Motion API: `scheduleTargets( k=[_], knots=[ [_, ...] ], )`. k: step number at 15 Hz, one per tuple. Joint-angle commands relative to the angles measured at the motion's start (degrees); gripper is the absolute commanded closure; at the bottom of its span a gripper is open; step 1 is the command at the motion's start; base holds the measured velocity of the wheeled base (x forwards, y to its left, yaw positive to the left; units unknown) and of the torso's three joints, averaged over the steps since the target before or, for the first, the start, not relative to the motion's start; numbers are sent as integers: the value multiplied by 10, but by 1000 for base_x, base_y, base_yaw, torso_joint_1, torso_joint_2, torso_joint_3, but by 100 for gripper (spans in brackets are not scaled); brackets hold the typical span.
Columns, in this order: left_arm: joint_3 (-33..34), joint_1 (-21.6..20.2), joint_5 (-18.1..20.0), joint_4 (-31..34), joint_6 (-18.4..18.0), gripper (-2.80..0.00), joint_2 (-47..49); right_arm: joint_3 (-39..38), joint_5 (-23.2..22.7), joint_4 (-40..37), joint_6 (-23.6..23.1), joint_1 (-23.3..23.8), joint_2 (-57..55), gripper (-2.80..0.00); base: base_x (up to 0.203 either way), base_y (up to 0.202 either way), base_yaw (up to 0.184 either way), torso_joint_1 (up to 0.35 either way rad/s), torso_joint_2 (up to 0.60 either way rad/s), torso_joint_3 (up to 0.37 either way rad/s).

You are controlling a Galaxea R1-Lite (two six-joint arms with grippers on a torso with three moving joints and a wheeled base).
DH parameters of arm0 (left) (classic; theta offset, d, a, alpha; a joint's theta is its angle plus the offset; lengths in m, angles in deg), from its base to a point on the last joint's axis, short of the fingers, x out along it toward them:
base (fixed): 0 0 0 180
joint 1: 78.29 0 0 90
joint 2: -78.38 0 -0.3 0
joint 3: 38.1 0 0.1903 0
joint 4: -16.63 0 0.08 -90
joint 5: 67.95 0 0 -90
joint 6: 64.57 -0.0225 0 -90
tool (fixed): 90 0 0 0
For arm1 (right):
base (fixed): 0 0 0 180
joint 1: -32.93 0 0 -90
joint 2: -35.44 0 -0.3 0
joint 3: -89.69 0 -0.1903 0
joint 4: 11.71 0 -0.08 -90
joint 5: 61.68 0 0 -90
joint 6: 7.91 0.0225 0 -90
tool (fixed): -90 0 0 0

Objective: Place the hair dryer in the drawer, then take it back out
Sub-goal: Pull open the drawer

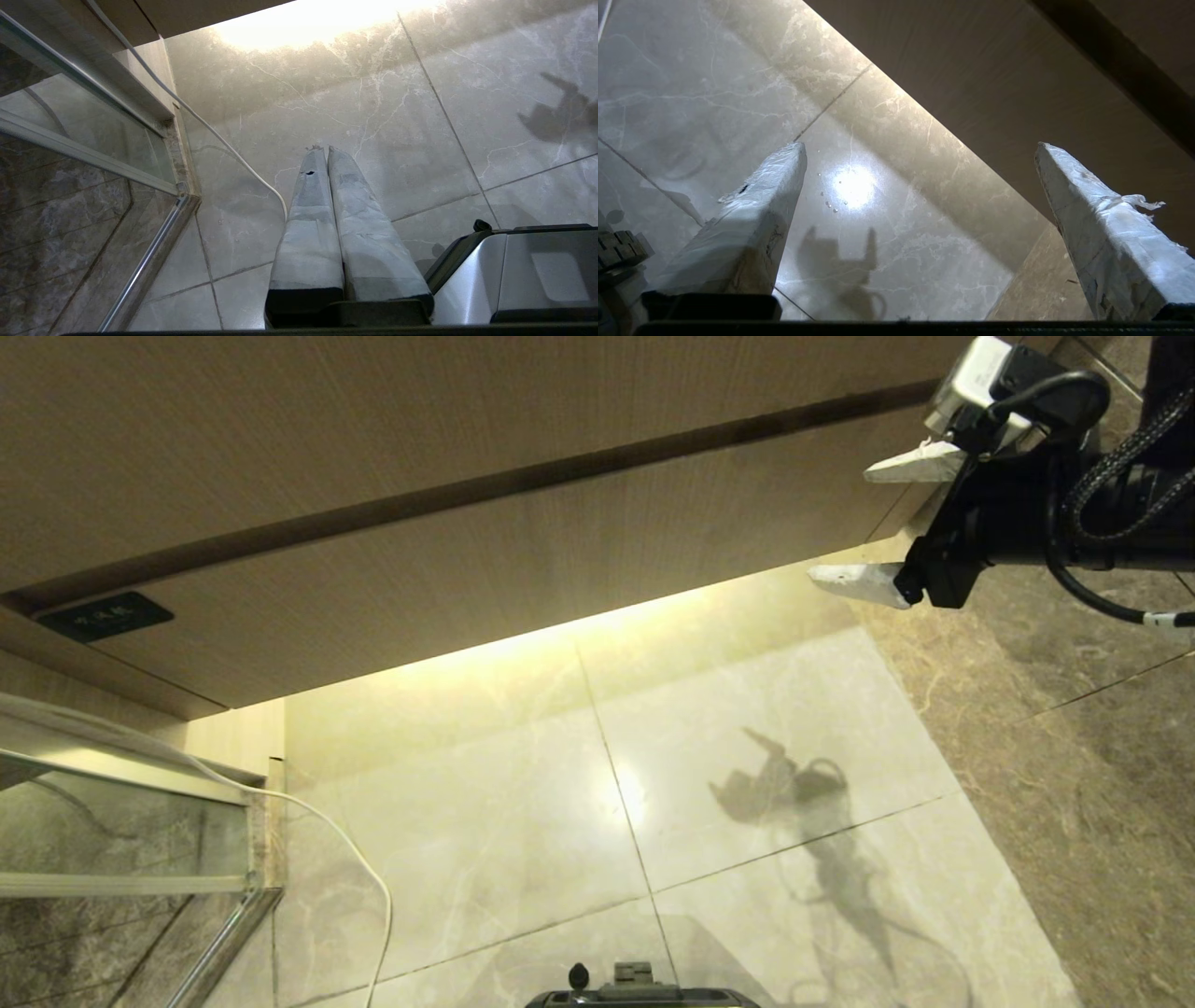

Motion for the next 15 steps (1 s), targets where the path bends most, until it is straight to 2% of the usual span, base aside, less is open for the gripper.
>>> scheduleTargets(
  k=[1, 8, 15],
  knots=[
    [1, 0, 0, 0, 0, 0, 0, -2, -1, -1, -3, -1, 12, -280, 0, 0, 0, 0, 0, 0],
    [1, 0, 0, 0, 0, 0, 0, -28, -1, -3, -3, 0, 34, -280, 0, 1, -9, 1, 1, 1],
    [1, 0, 0, 0, 0, 0, 0, -45, -1, -2, -3, -1, 43, -280, -1, 8, -180, 2, 4, -1]
  ],
)
